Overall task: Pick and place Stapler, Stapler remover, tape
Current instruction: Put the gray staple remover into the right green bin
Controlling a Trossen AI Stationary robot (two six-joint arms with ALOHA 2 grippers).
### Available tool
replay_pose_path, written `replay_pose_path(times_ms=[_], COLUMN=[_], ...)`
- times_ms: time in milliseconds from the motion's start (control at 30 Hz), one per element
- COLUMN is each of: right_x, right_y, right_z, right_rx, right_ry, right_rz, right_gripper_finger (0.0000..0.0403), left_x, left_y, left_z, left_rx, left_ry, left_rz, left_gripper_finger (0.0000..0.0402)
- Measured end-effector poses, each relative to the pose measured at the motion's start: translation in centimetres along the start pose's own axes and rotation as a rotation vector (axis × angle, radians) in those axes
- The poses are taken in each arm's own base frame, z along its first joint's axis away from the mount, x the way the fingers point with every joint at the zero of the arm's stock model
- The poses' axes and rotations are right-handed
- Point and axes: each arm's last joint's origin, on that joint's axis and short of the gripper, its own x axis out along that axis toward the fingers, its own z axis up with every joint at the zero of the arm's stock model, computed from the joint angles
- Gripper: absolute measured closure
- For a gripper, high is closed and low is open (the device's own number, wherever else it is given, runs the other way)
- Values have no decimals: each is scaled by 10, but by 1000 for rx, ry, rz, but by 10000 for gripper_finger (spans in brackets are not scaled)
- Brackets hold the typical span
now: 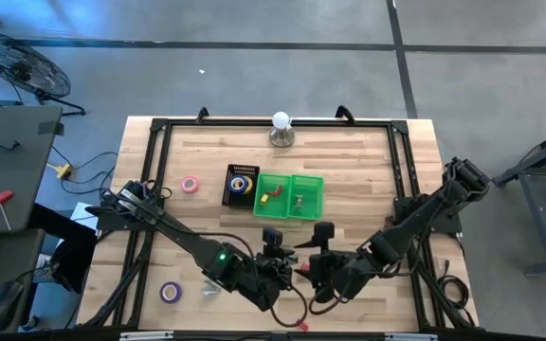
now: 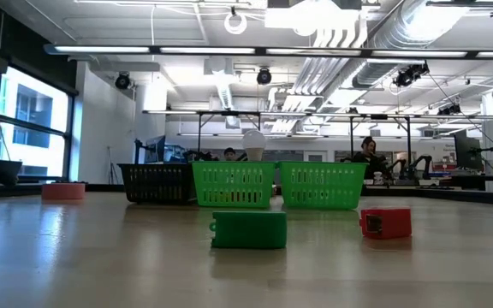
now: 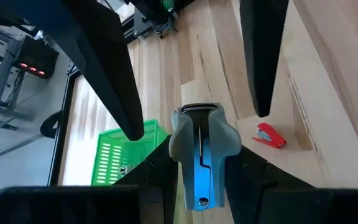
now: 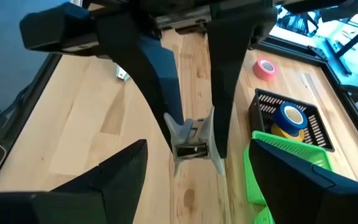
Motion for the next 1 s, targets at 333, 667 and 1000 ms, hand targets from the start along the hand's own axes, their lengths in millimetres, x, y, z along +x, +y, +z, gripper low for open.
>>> replay_pose_path(times_ms=[333, 667, 1000], right_x=[13, 25, 8], right_y=[3, 5, 14], right_z=[-6, -8, -6], right_rx=[-10, -40, -84], right_ry=[42, 45, -4], right_rz=[38, 45, -2], right_gripper_finger=[145, 202, 199], left_x=[0, -1, -1], left_y=[0, 0, 0], left_z=[0, 2, -1], left_rx=[-4, -9, -4], left_ry=[-3, -15, 12], left_rz=[-7, -25, -29], left_gripper_finger=[310, 310, 310])
